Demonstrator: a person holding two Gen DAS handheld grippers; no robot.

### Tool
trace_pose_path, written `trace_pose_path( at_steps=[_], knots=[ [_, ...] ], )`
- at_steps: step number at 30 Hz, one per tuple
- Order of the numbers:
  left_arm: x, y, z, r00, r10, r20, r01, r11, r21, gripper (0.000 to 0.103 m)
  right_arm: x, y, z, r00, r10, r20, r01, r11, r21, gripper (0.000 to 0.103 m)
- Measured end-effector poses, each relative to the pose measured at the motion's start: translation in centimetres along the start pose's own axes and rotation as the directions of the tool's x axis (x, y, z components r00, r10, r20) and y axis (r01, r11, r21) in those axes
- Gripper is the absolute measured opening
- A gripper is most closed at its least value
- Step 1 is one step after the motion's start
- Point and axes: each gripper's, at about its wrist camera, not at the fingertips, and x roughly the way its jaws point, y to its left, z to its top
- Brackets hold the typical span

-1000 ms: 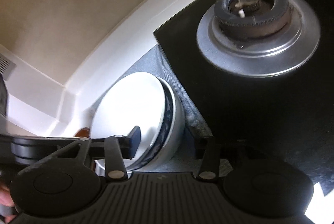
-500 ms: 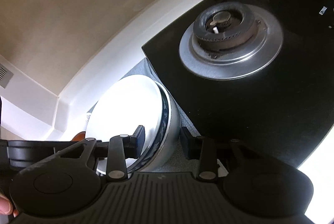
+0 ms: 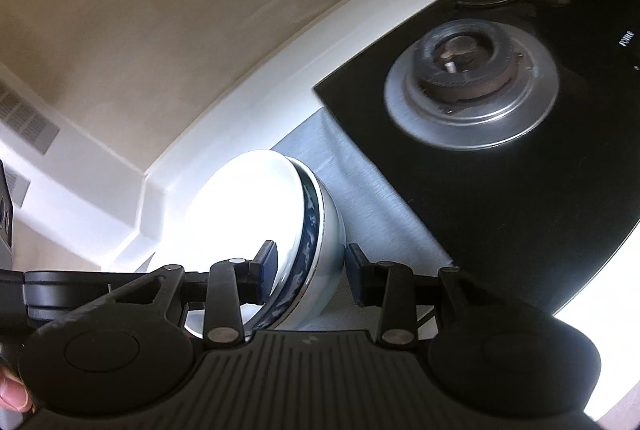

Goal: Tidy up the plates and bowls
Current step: 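Lift the nested bowls with both grippers toward the stacked plates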

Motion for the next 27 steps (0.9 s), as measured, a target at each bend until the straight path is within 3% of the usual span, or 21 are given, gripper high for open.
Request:
trace_pose_path(
  at_steps=[8, 15, 19, 23, 27],
  knots=[
    [-3.8, 5.3, -3.2, 0.999, 0.040, -0.014, -0.041, 0.995, -0.094, 0.028, 0.0, 4.9, -2.5, 0.994, 0.079, -0.070, -0.083, 0.995, -0.062, 0.041],
    [-8.3, 11.0, -6.7, 0.998, 0.056, -0.017, -0.058, 0.975, -0.214, 0.028, 0.6, 10.2, -4.3, 0.972, 0.163, -0.170, -0.185, 0.975, -0.121, 0.041],
    [-11.4, 14.4, -9.0, 0.997, 0.071, -0.016, -0.072, 0.955, -0.288, 0.029, 0.5, 14.2, -6.0, 0.949, 0.213, -0.233, -0.260, 0.946, -0.192, 0.041],
    [-13.5, 17.3, -11.9, 0.989, 0.143, -0.041, -0.148, 0.925, -0.350, 0.029, 1.3, 18.4, -8.6, 0.911, 0.244, -0.331, -0.353, 0.876, -0.327, 0.041],
    [-13.4, 19.9, -14.6, 0.987, 0.140, -0.081, -0.161, 0.896, -0.415, 0.030, 3.1, 20.2, -10.8, 0.879, 0.246, -0.408, -0.396, 0.853, -0.339, 0.040]
  ],
)
